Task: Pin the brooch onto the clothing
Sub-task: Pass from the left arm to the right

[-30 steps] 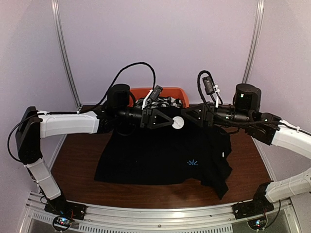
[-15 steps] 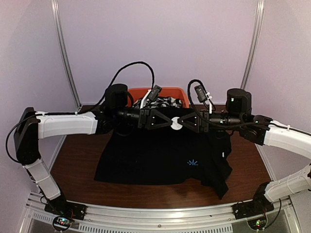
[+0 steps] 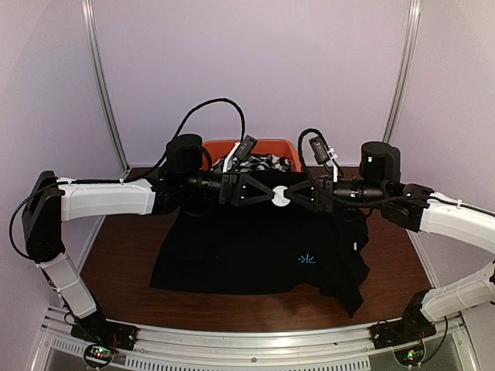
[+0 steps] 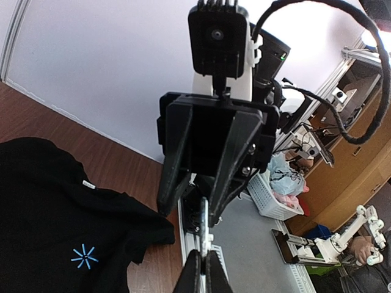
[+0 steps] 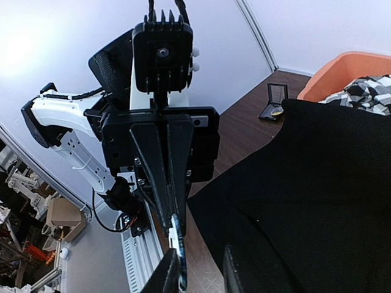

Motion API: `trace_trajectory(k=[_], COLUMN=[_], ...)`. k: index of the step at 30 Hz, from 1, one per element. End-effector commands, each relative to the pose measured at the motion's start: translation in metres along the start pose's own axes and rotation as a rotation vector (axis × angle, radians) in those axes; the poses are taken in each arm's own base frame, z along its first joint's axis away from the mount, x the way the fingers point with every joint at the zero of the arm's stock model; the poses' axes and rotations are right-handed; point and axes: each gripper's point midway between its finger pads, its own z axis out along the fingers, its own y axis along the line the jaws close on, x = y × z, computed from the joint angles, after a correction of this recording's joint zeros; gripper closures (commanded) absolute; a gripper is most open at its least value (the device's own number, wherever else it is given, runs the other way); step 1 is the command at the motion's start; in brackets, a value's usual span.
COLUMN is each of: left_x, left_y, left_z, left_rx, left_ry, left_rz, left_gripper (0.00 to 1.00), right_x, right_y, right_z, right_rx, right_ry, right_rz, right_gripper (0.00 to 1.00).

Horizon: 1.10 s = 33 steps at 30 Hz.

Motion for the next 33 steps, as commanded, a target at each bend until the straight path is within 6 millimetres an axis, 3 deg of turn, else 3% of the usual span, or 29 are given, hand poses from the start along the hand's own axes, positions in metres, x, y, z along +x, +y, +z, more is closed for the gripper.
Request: trace_trajectory(k=[1,4,12,18,22,29,33], left_x=[-0.002,-0.001,0.0,-0.001,-0.001,-0.003,-0.008], left_y=[-0.01,-0.01,-0.007,-0.006,-0.005,-0.005,-0.007], left_z=[-0.001,-0.001,0.0,0.001,0.001,0.002,-0.002], left_rx=[0.047,0.046,0.054,0.051,0.047,0.047,-0.006], left_ry=[-0.003,-0.004,-0.01,-0.008,-0.008,-0.004,0.011], left_rz=[0.036,0.034,0.018,0.014,0.01,0.006,0.042], left_gripper=[1.0,1.0,1.0,1.0,1.0,1.0,0.67], right_x=[-0.007,-0.009,-0.002,-0.001,-0.002,0.004,-0.003], right_y=[0.002,0.004,0.002,0.004,0.007,0.003,0.003], right_z=[-0.007,-0.009,-0.005,-0.003,-0.002,0.002,-0.003], right_rx=[-0.017,-0.027,-0.048,-0.064,-0.077,-0.08,-0.05], right_ry=[-0.03,-0.037,-0.011,0.003,0.004,0.025,-0.004], right_rz=[0.001,0.002,0.016,0.023,0.02,0.039,0.039], right_gripper=[0.72,0.73,0.91,0.89,1.0,1.0,1.0])
